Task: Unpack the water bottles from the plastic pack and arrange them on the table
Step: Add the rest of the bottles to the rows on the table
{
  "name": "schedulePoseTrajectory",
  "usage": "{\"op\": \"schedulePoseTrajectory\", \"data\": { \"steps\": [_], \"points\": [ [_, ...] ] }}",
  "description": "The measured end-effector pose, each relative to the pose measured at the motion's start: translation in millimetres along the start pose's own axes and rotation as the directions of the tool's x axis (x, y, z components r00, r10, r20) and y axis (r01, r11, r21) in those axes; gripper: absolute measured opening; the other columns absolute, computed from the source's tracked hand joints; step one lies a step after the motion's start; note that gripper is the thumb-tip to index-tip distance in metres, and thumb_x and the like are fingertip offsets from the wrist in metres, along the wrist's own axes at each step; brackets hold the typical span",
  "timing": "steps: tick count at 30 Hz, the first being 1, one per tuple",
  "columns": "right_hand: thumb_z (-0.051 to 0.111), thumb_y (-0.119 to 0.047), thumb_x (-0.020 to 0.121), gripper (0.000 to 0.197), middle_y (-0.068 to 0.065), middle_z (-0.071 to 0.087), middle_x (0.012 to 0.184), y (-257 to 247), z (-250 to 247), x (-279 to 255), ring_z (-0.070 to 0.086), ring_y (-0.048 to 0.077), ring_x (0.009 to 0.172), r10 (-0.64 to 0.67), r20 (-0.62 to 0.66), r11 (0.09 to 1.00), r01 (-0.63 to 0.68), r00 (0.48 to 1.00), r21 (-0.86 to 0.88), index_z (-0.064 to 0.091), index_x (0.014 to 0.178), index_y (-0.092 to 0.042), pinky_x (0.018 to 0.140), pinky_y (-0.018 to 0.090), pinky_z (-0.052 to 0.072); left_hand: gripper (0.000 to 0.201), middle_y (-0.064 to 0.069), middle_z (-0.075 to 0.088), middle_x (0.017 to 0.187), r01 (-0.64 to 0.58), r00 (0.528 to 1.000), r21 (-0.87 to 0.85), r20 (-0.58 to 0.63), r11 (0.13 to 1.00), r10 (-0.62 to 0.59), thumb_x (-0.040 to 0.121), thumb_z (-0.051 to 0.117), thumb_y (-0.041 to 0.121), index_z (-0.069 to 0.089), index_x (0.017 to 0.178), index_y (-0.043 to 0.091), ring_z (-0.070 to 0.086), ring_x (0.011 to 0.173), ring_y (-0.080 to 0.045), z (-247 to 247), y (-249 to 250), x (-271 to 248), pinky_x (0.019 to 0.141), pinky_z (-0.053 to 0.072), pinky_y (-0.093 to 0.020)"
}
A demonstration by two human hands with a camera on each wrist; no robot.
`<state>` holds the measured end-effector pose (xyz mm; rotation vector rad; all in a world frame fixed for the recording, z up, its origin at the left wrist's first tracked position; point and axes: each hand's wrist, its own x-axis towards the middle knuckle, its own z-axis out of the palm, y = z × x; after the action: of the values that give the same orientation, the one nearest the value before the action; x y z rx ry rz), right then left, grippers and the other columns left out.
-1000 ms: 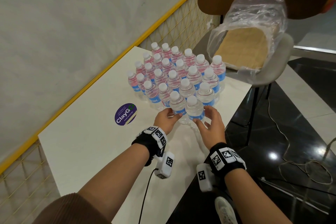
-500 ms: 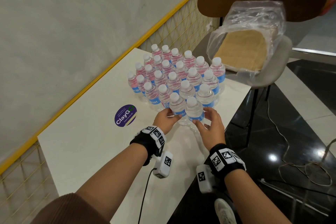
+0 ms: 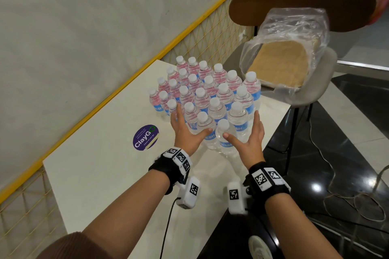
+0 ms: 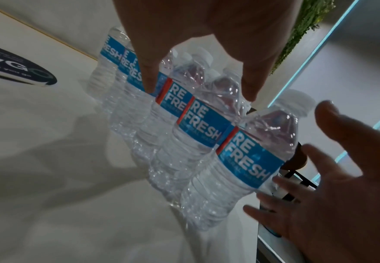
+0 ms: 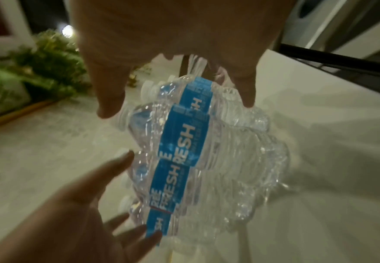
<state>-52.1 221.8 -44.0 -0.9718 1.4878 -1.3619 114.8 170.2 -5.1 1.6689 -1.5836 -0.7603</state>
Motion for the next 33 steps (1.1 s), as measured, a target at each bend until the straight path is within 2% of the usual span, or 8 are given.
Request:
{"op": "schedulePoseTrajectory", "data": {
  "steps": [3,8,12,18,22,25,29,33],
  "points": [
    [0.081,-0.042,0.066,0.113,-0.002,0.009,0.157,8.5,1.2,5.9,0.011,0.015,0.145,0.028,0.079,1.000,-0.029,0.996,0.002,0.005,0.149,-0.040,0.115,0.038,0.018,0.124,-0.001,-0.015,0.158,-0.035,0.997,0.058,0.073,0.998,0.030,0.066,0.084,0.033,-0.008,0.149,0.032,-0.015,0.146,-0.010,0.5,-6.7,3.5,0.111,0.005,-0.025],
    [0.080,-0.055,0.060,0.109,-0.012,0.028,0.151,14.5,5.8,8.5,0.030,0.009,0.140,-0.009,0.138,0.997,-0.002,0.990,0.081,0.012,0.145,-0.050,0.115,0.046,0.029,0.117,-0.002,-0.023,0.156,-0.021,0.994,0.072,0.108,0.997,0.013,0.069,0.082,0.031,-0.004,0.149,0.034,-0.011,0.147,-0.012,0.0,-8.3,3.2,0.109,0.009,-0.020],
    [0.079,-0.058,0.057,0.106,-0.015,0.027,0.152,13.0,7.6,7.8,0.029,0.006,0.140,-0.028,0.138,0.994,0.013,0.990,0.107,0.012,0.140,-0.058,0.115,0.045,0.029,0.115,-0.002,-0.023,0.156,-0.033,0.994,0.084,0.108,0.996,0.024,0.070,0.081,0.030,-0.002,0.149,0.033,-0.008,0.147,-0.011,-1.5,-7.4,3.0,0.107,0.009,-0.018],
    [0.080,-0.055,0.059,0.106,-0.015,0.030,0.151,14.4,6.9,8.0,0.032,0.007,0.139,-0.034,0.145,0.994,0.018,0.989,0.108,0.013,0.141,-0.056,0.115,0.044,0.030,0.115,-0.002,-0.024,0.155,-0.027,0.993,0.097,0.113,0.995,0.016,0.070,0.081,0.030,-0.001,0.150,0.032,-0.006,0.147,-0.011,-3.4,-5.9,2.3,0.106,0.010,-0.017],
    [0.082,-0.037,0.068,0.101,-0.017,0.031,0.149,10.8,8.4,7.0,0.034,0.004,0.136,-0.051,0.135,0.992,0.034,0.990,0.125,0.014,0.140,-0.054,0.113,0.035,0.031,0.115,-0.002,-0.022,0.155,-0.014,0.995,0.086,0.101,0.996,0.005,0.068,0.083,0.030,0.001,0.149,0.034,-0.004,0.148,-0.015,-3.7,-6.1,2.9,0.111,0.014,-0.023],
    [0.082,-0.029,0.071,0.098,-0.018,0.034,0.147,10.1,9.0,7.1,0.036,0.002,0.134,-0.069,0.135,0.987,0.048,0.988,0.150,0.015,0.140,-0.052,0.111,0.030,0.032,0.114,-0.003,-0.021,0.156,-0.007,0.996,0.083,0.092,0.997,-0.001,0.068,0.083,0.029,0.002,0.149,0.034,-0.002,0.148,-0.014,-4.0,-5.1,3.0,0.107,0.013,-0.019],
    [0.082,-0.038,0.067,0.102,-0.015,0.031,0.150,12.3,10.0,7.2,0.034,0.005,0.137,-0.051,0.130,0.991,0.034,0.990,0.129,0.014,0.142,-0.052,0.113,0.035,0.031,0.114,-0.002,-0.020,0.156,-0.008,0.996,0.081,0.085,0.997,0.001,0.068,0.083,0.029,0.003,0.150,0.033,-0.001,0.148,-0.014,-4.8,-4.1,1.6,0.105,0.013,-0.018],
    [0.080,-0.051,0.061,0.108,-0.013,0.029,0.152,14.3,8.9,8.0,0.032,0.008,0.139,-0.030,0.136,0.994,0.016,0.990,0.105,0.013,0.144,-0.050,0.114,0.041,0.031,0.114,-0.002,-0.019,0.156,0.000,0.996,0.083,0.088,0.997,-0.007,0.068,0.083,0.029,0.003,0.150,0.034,-0.003,0.148,-0.013,-5.9,-2.1,0.5,0.111,0.015,-0.023]
  ]
}}
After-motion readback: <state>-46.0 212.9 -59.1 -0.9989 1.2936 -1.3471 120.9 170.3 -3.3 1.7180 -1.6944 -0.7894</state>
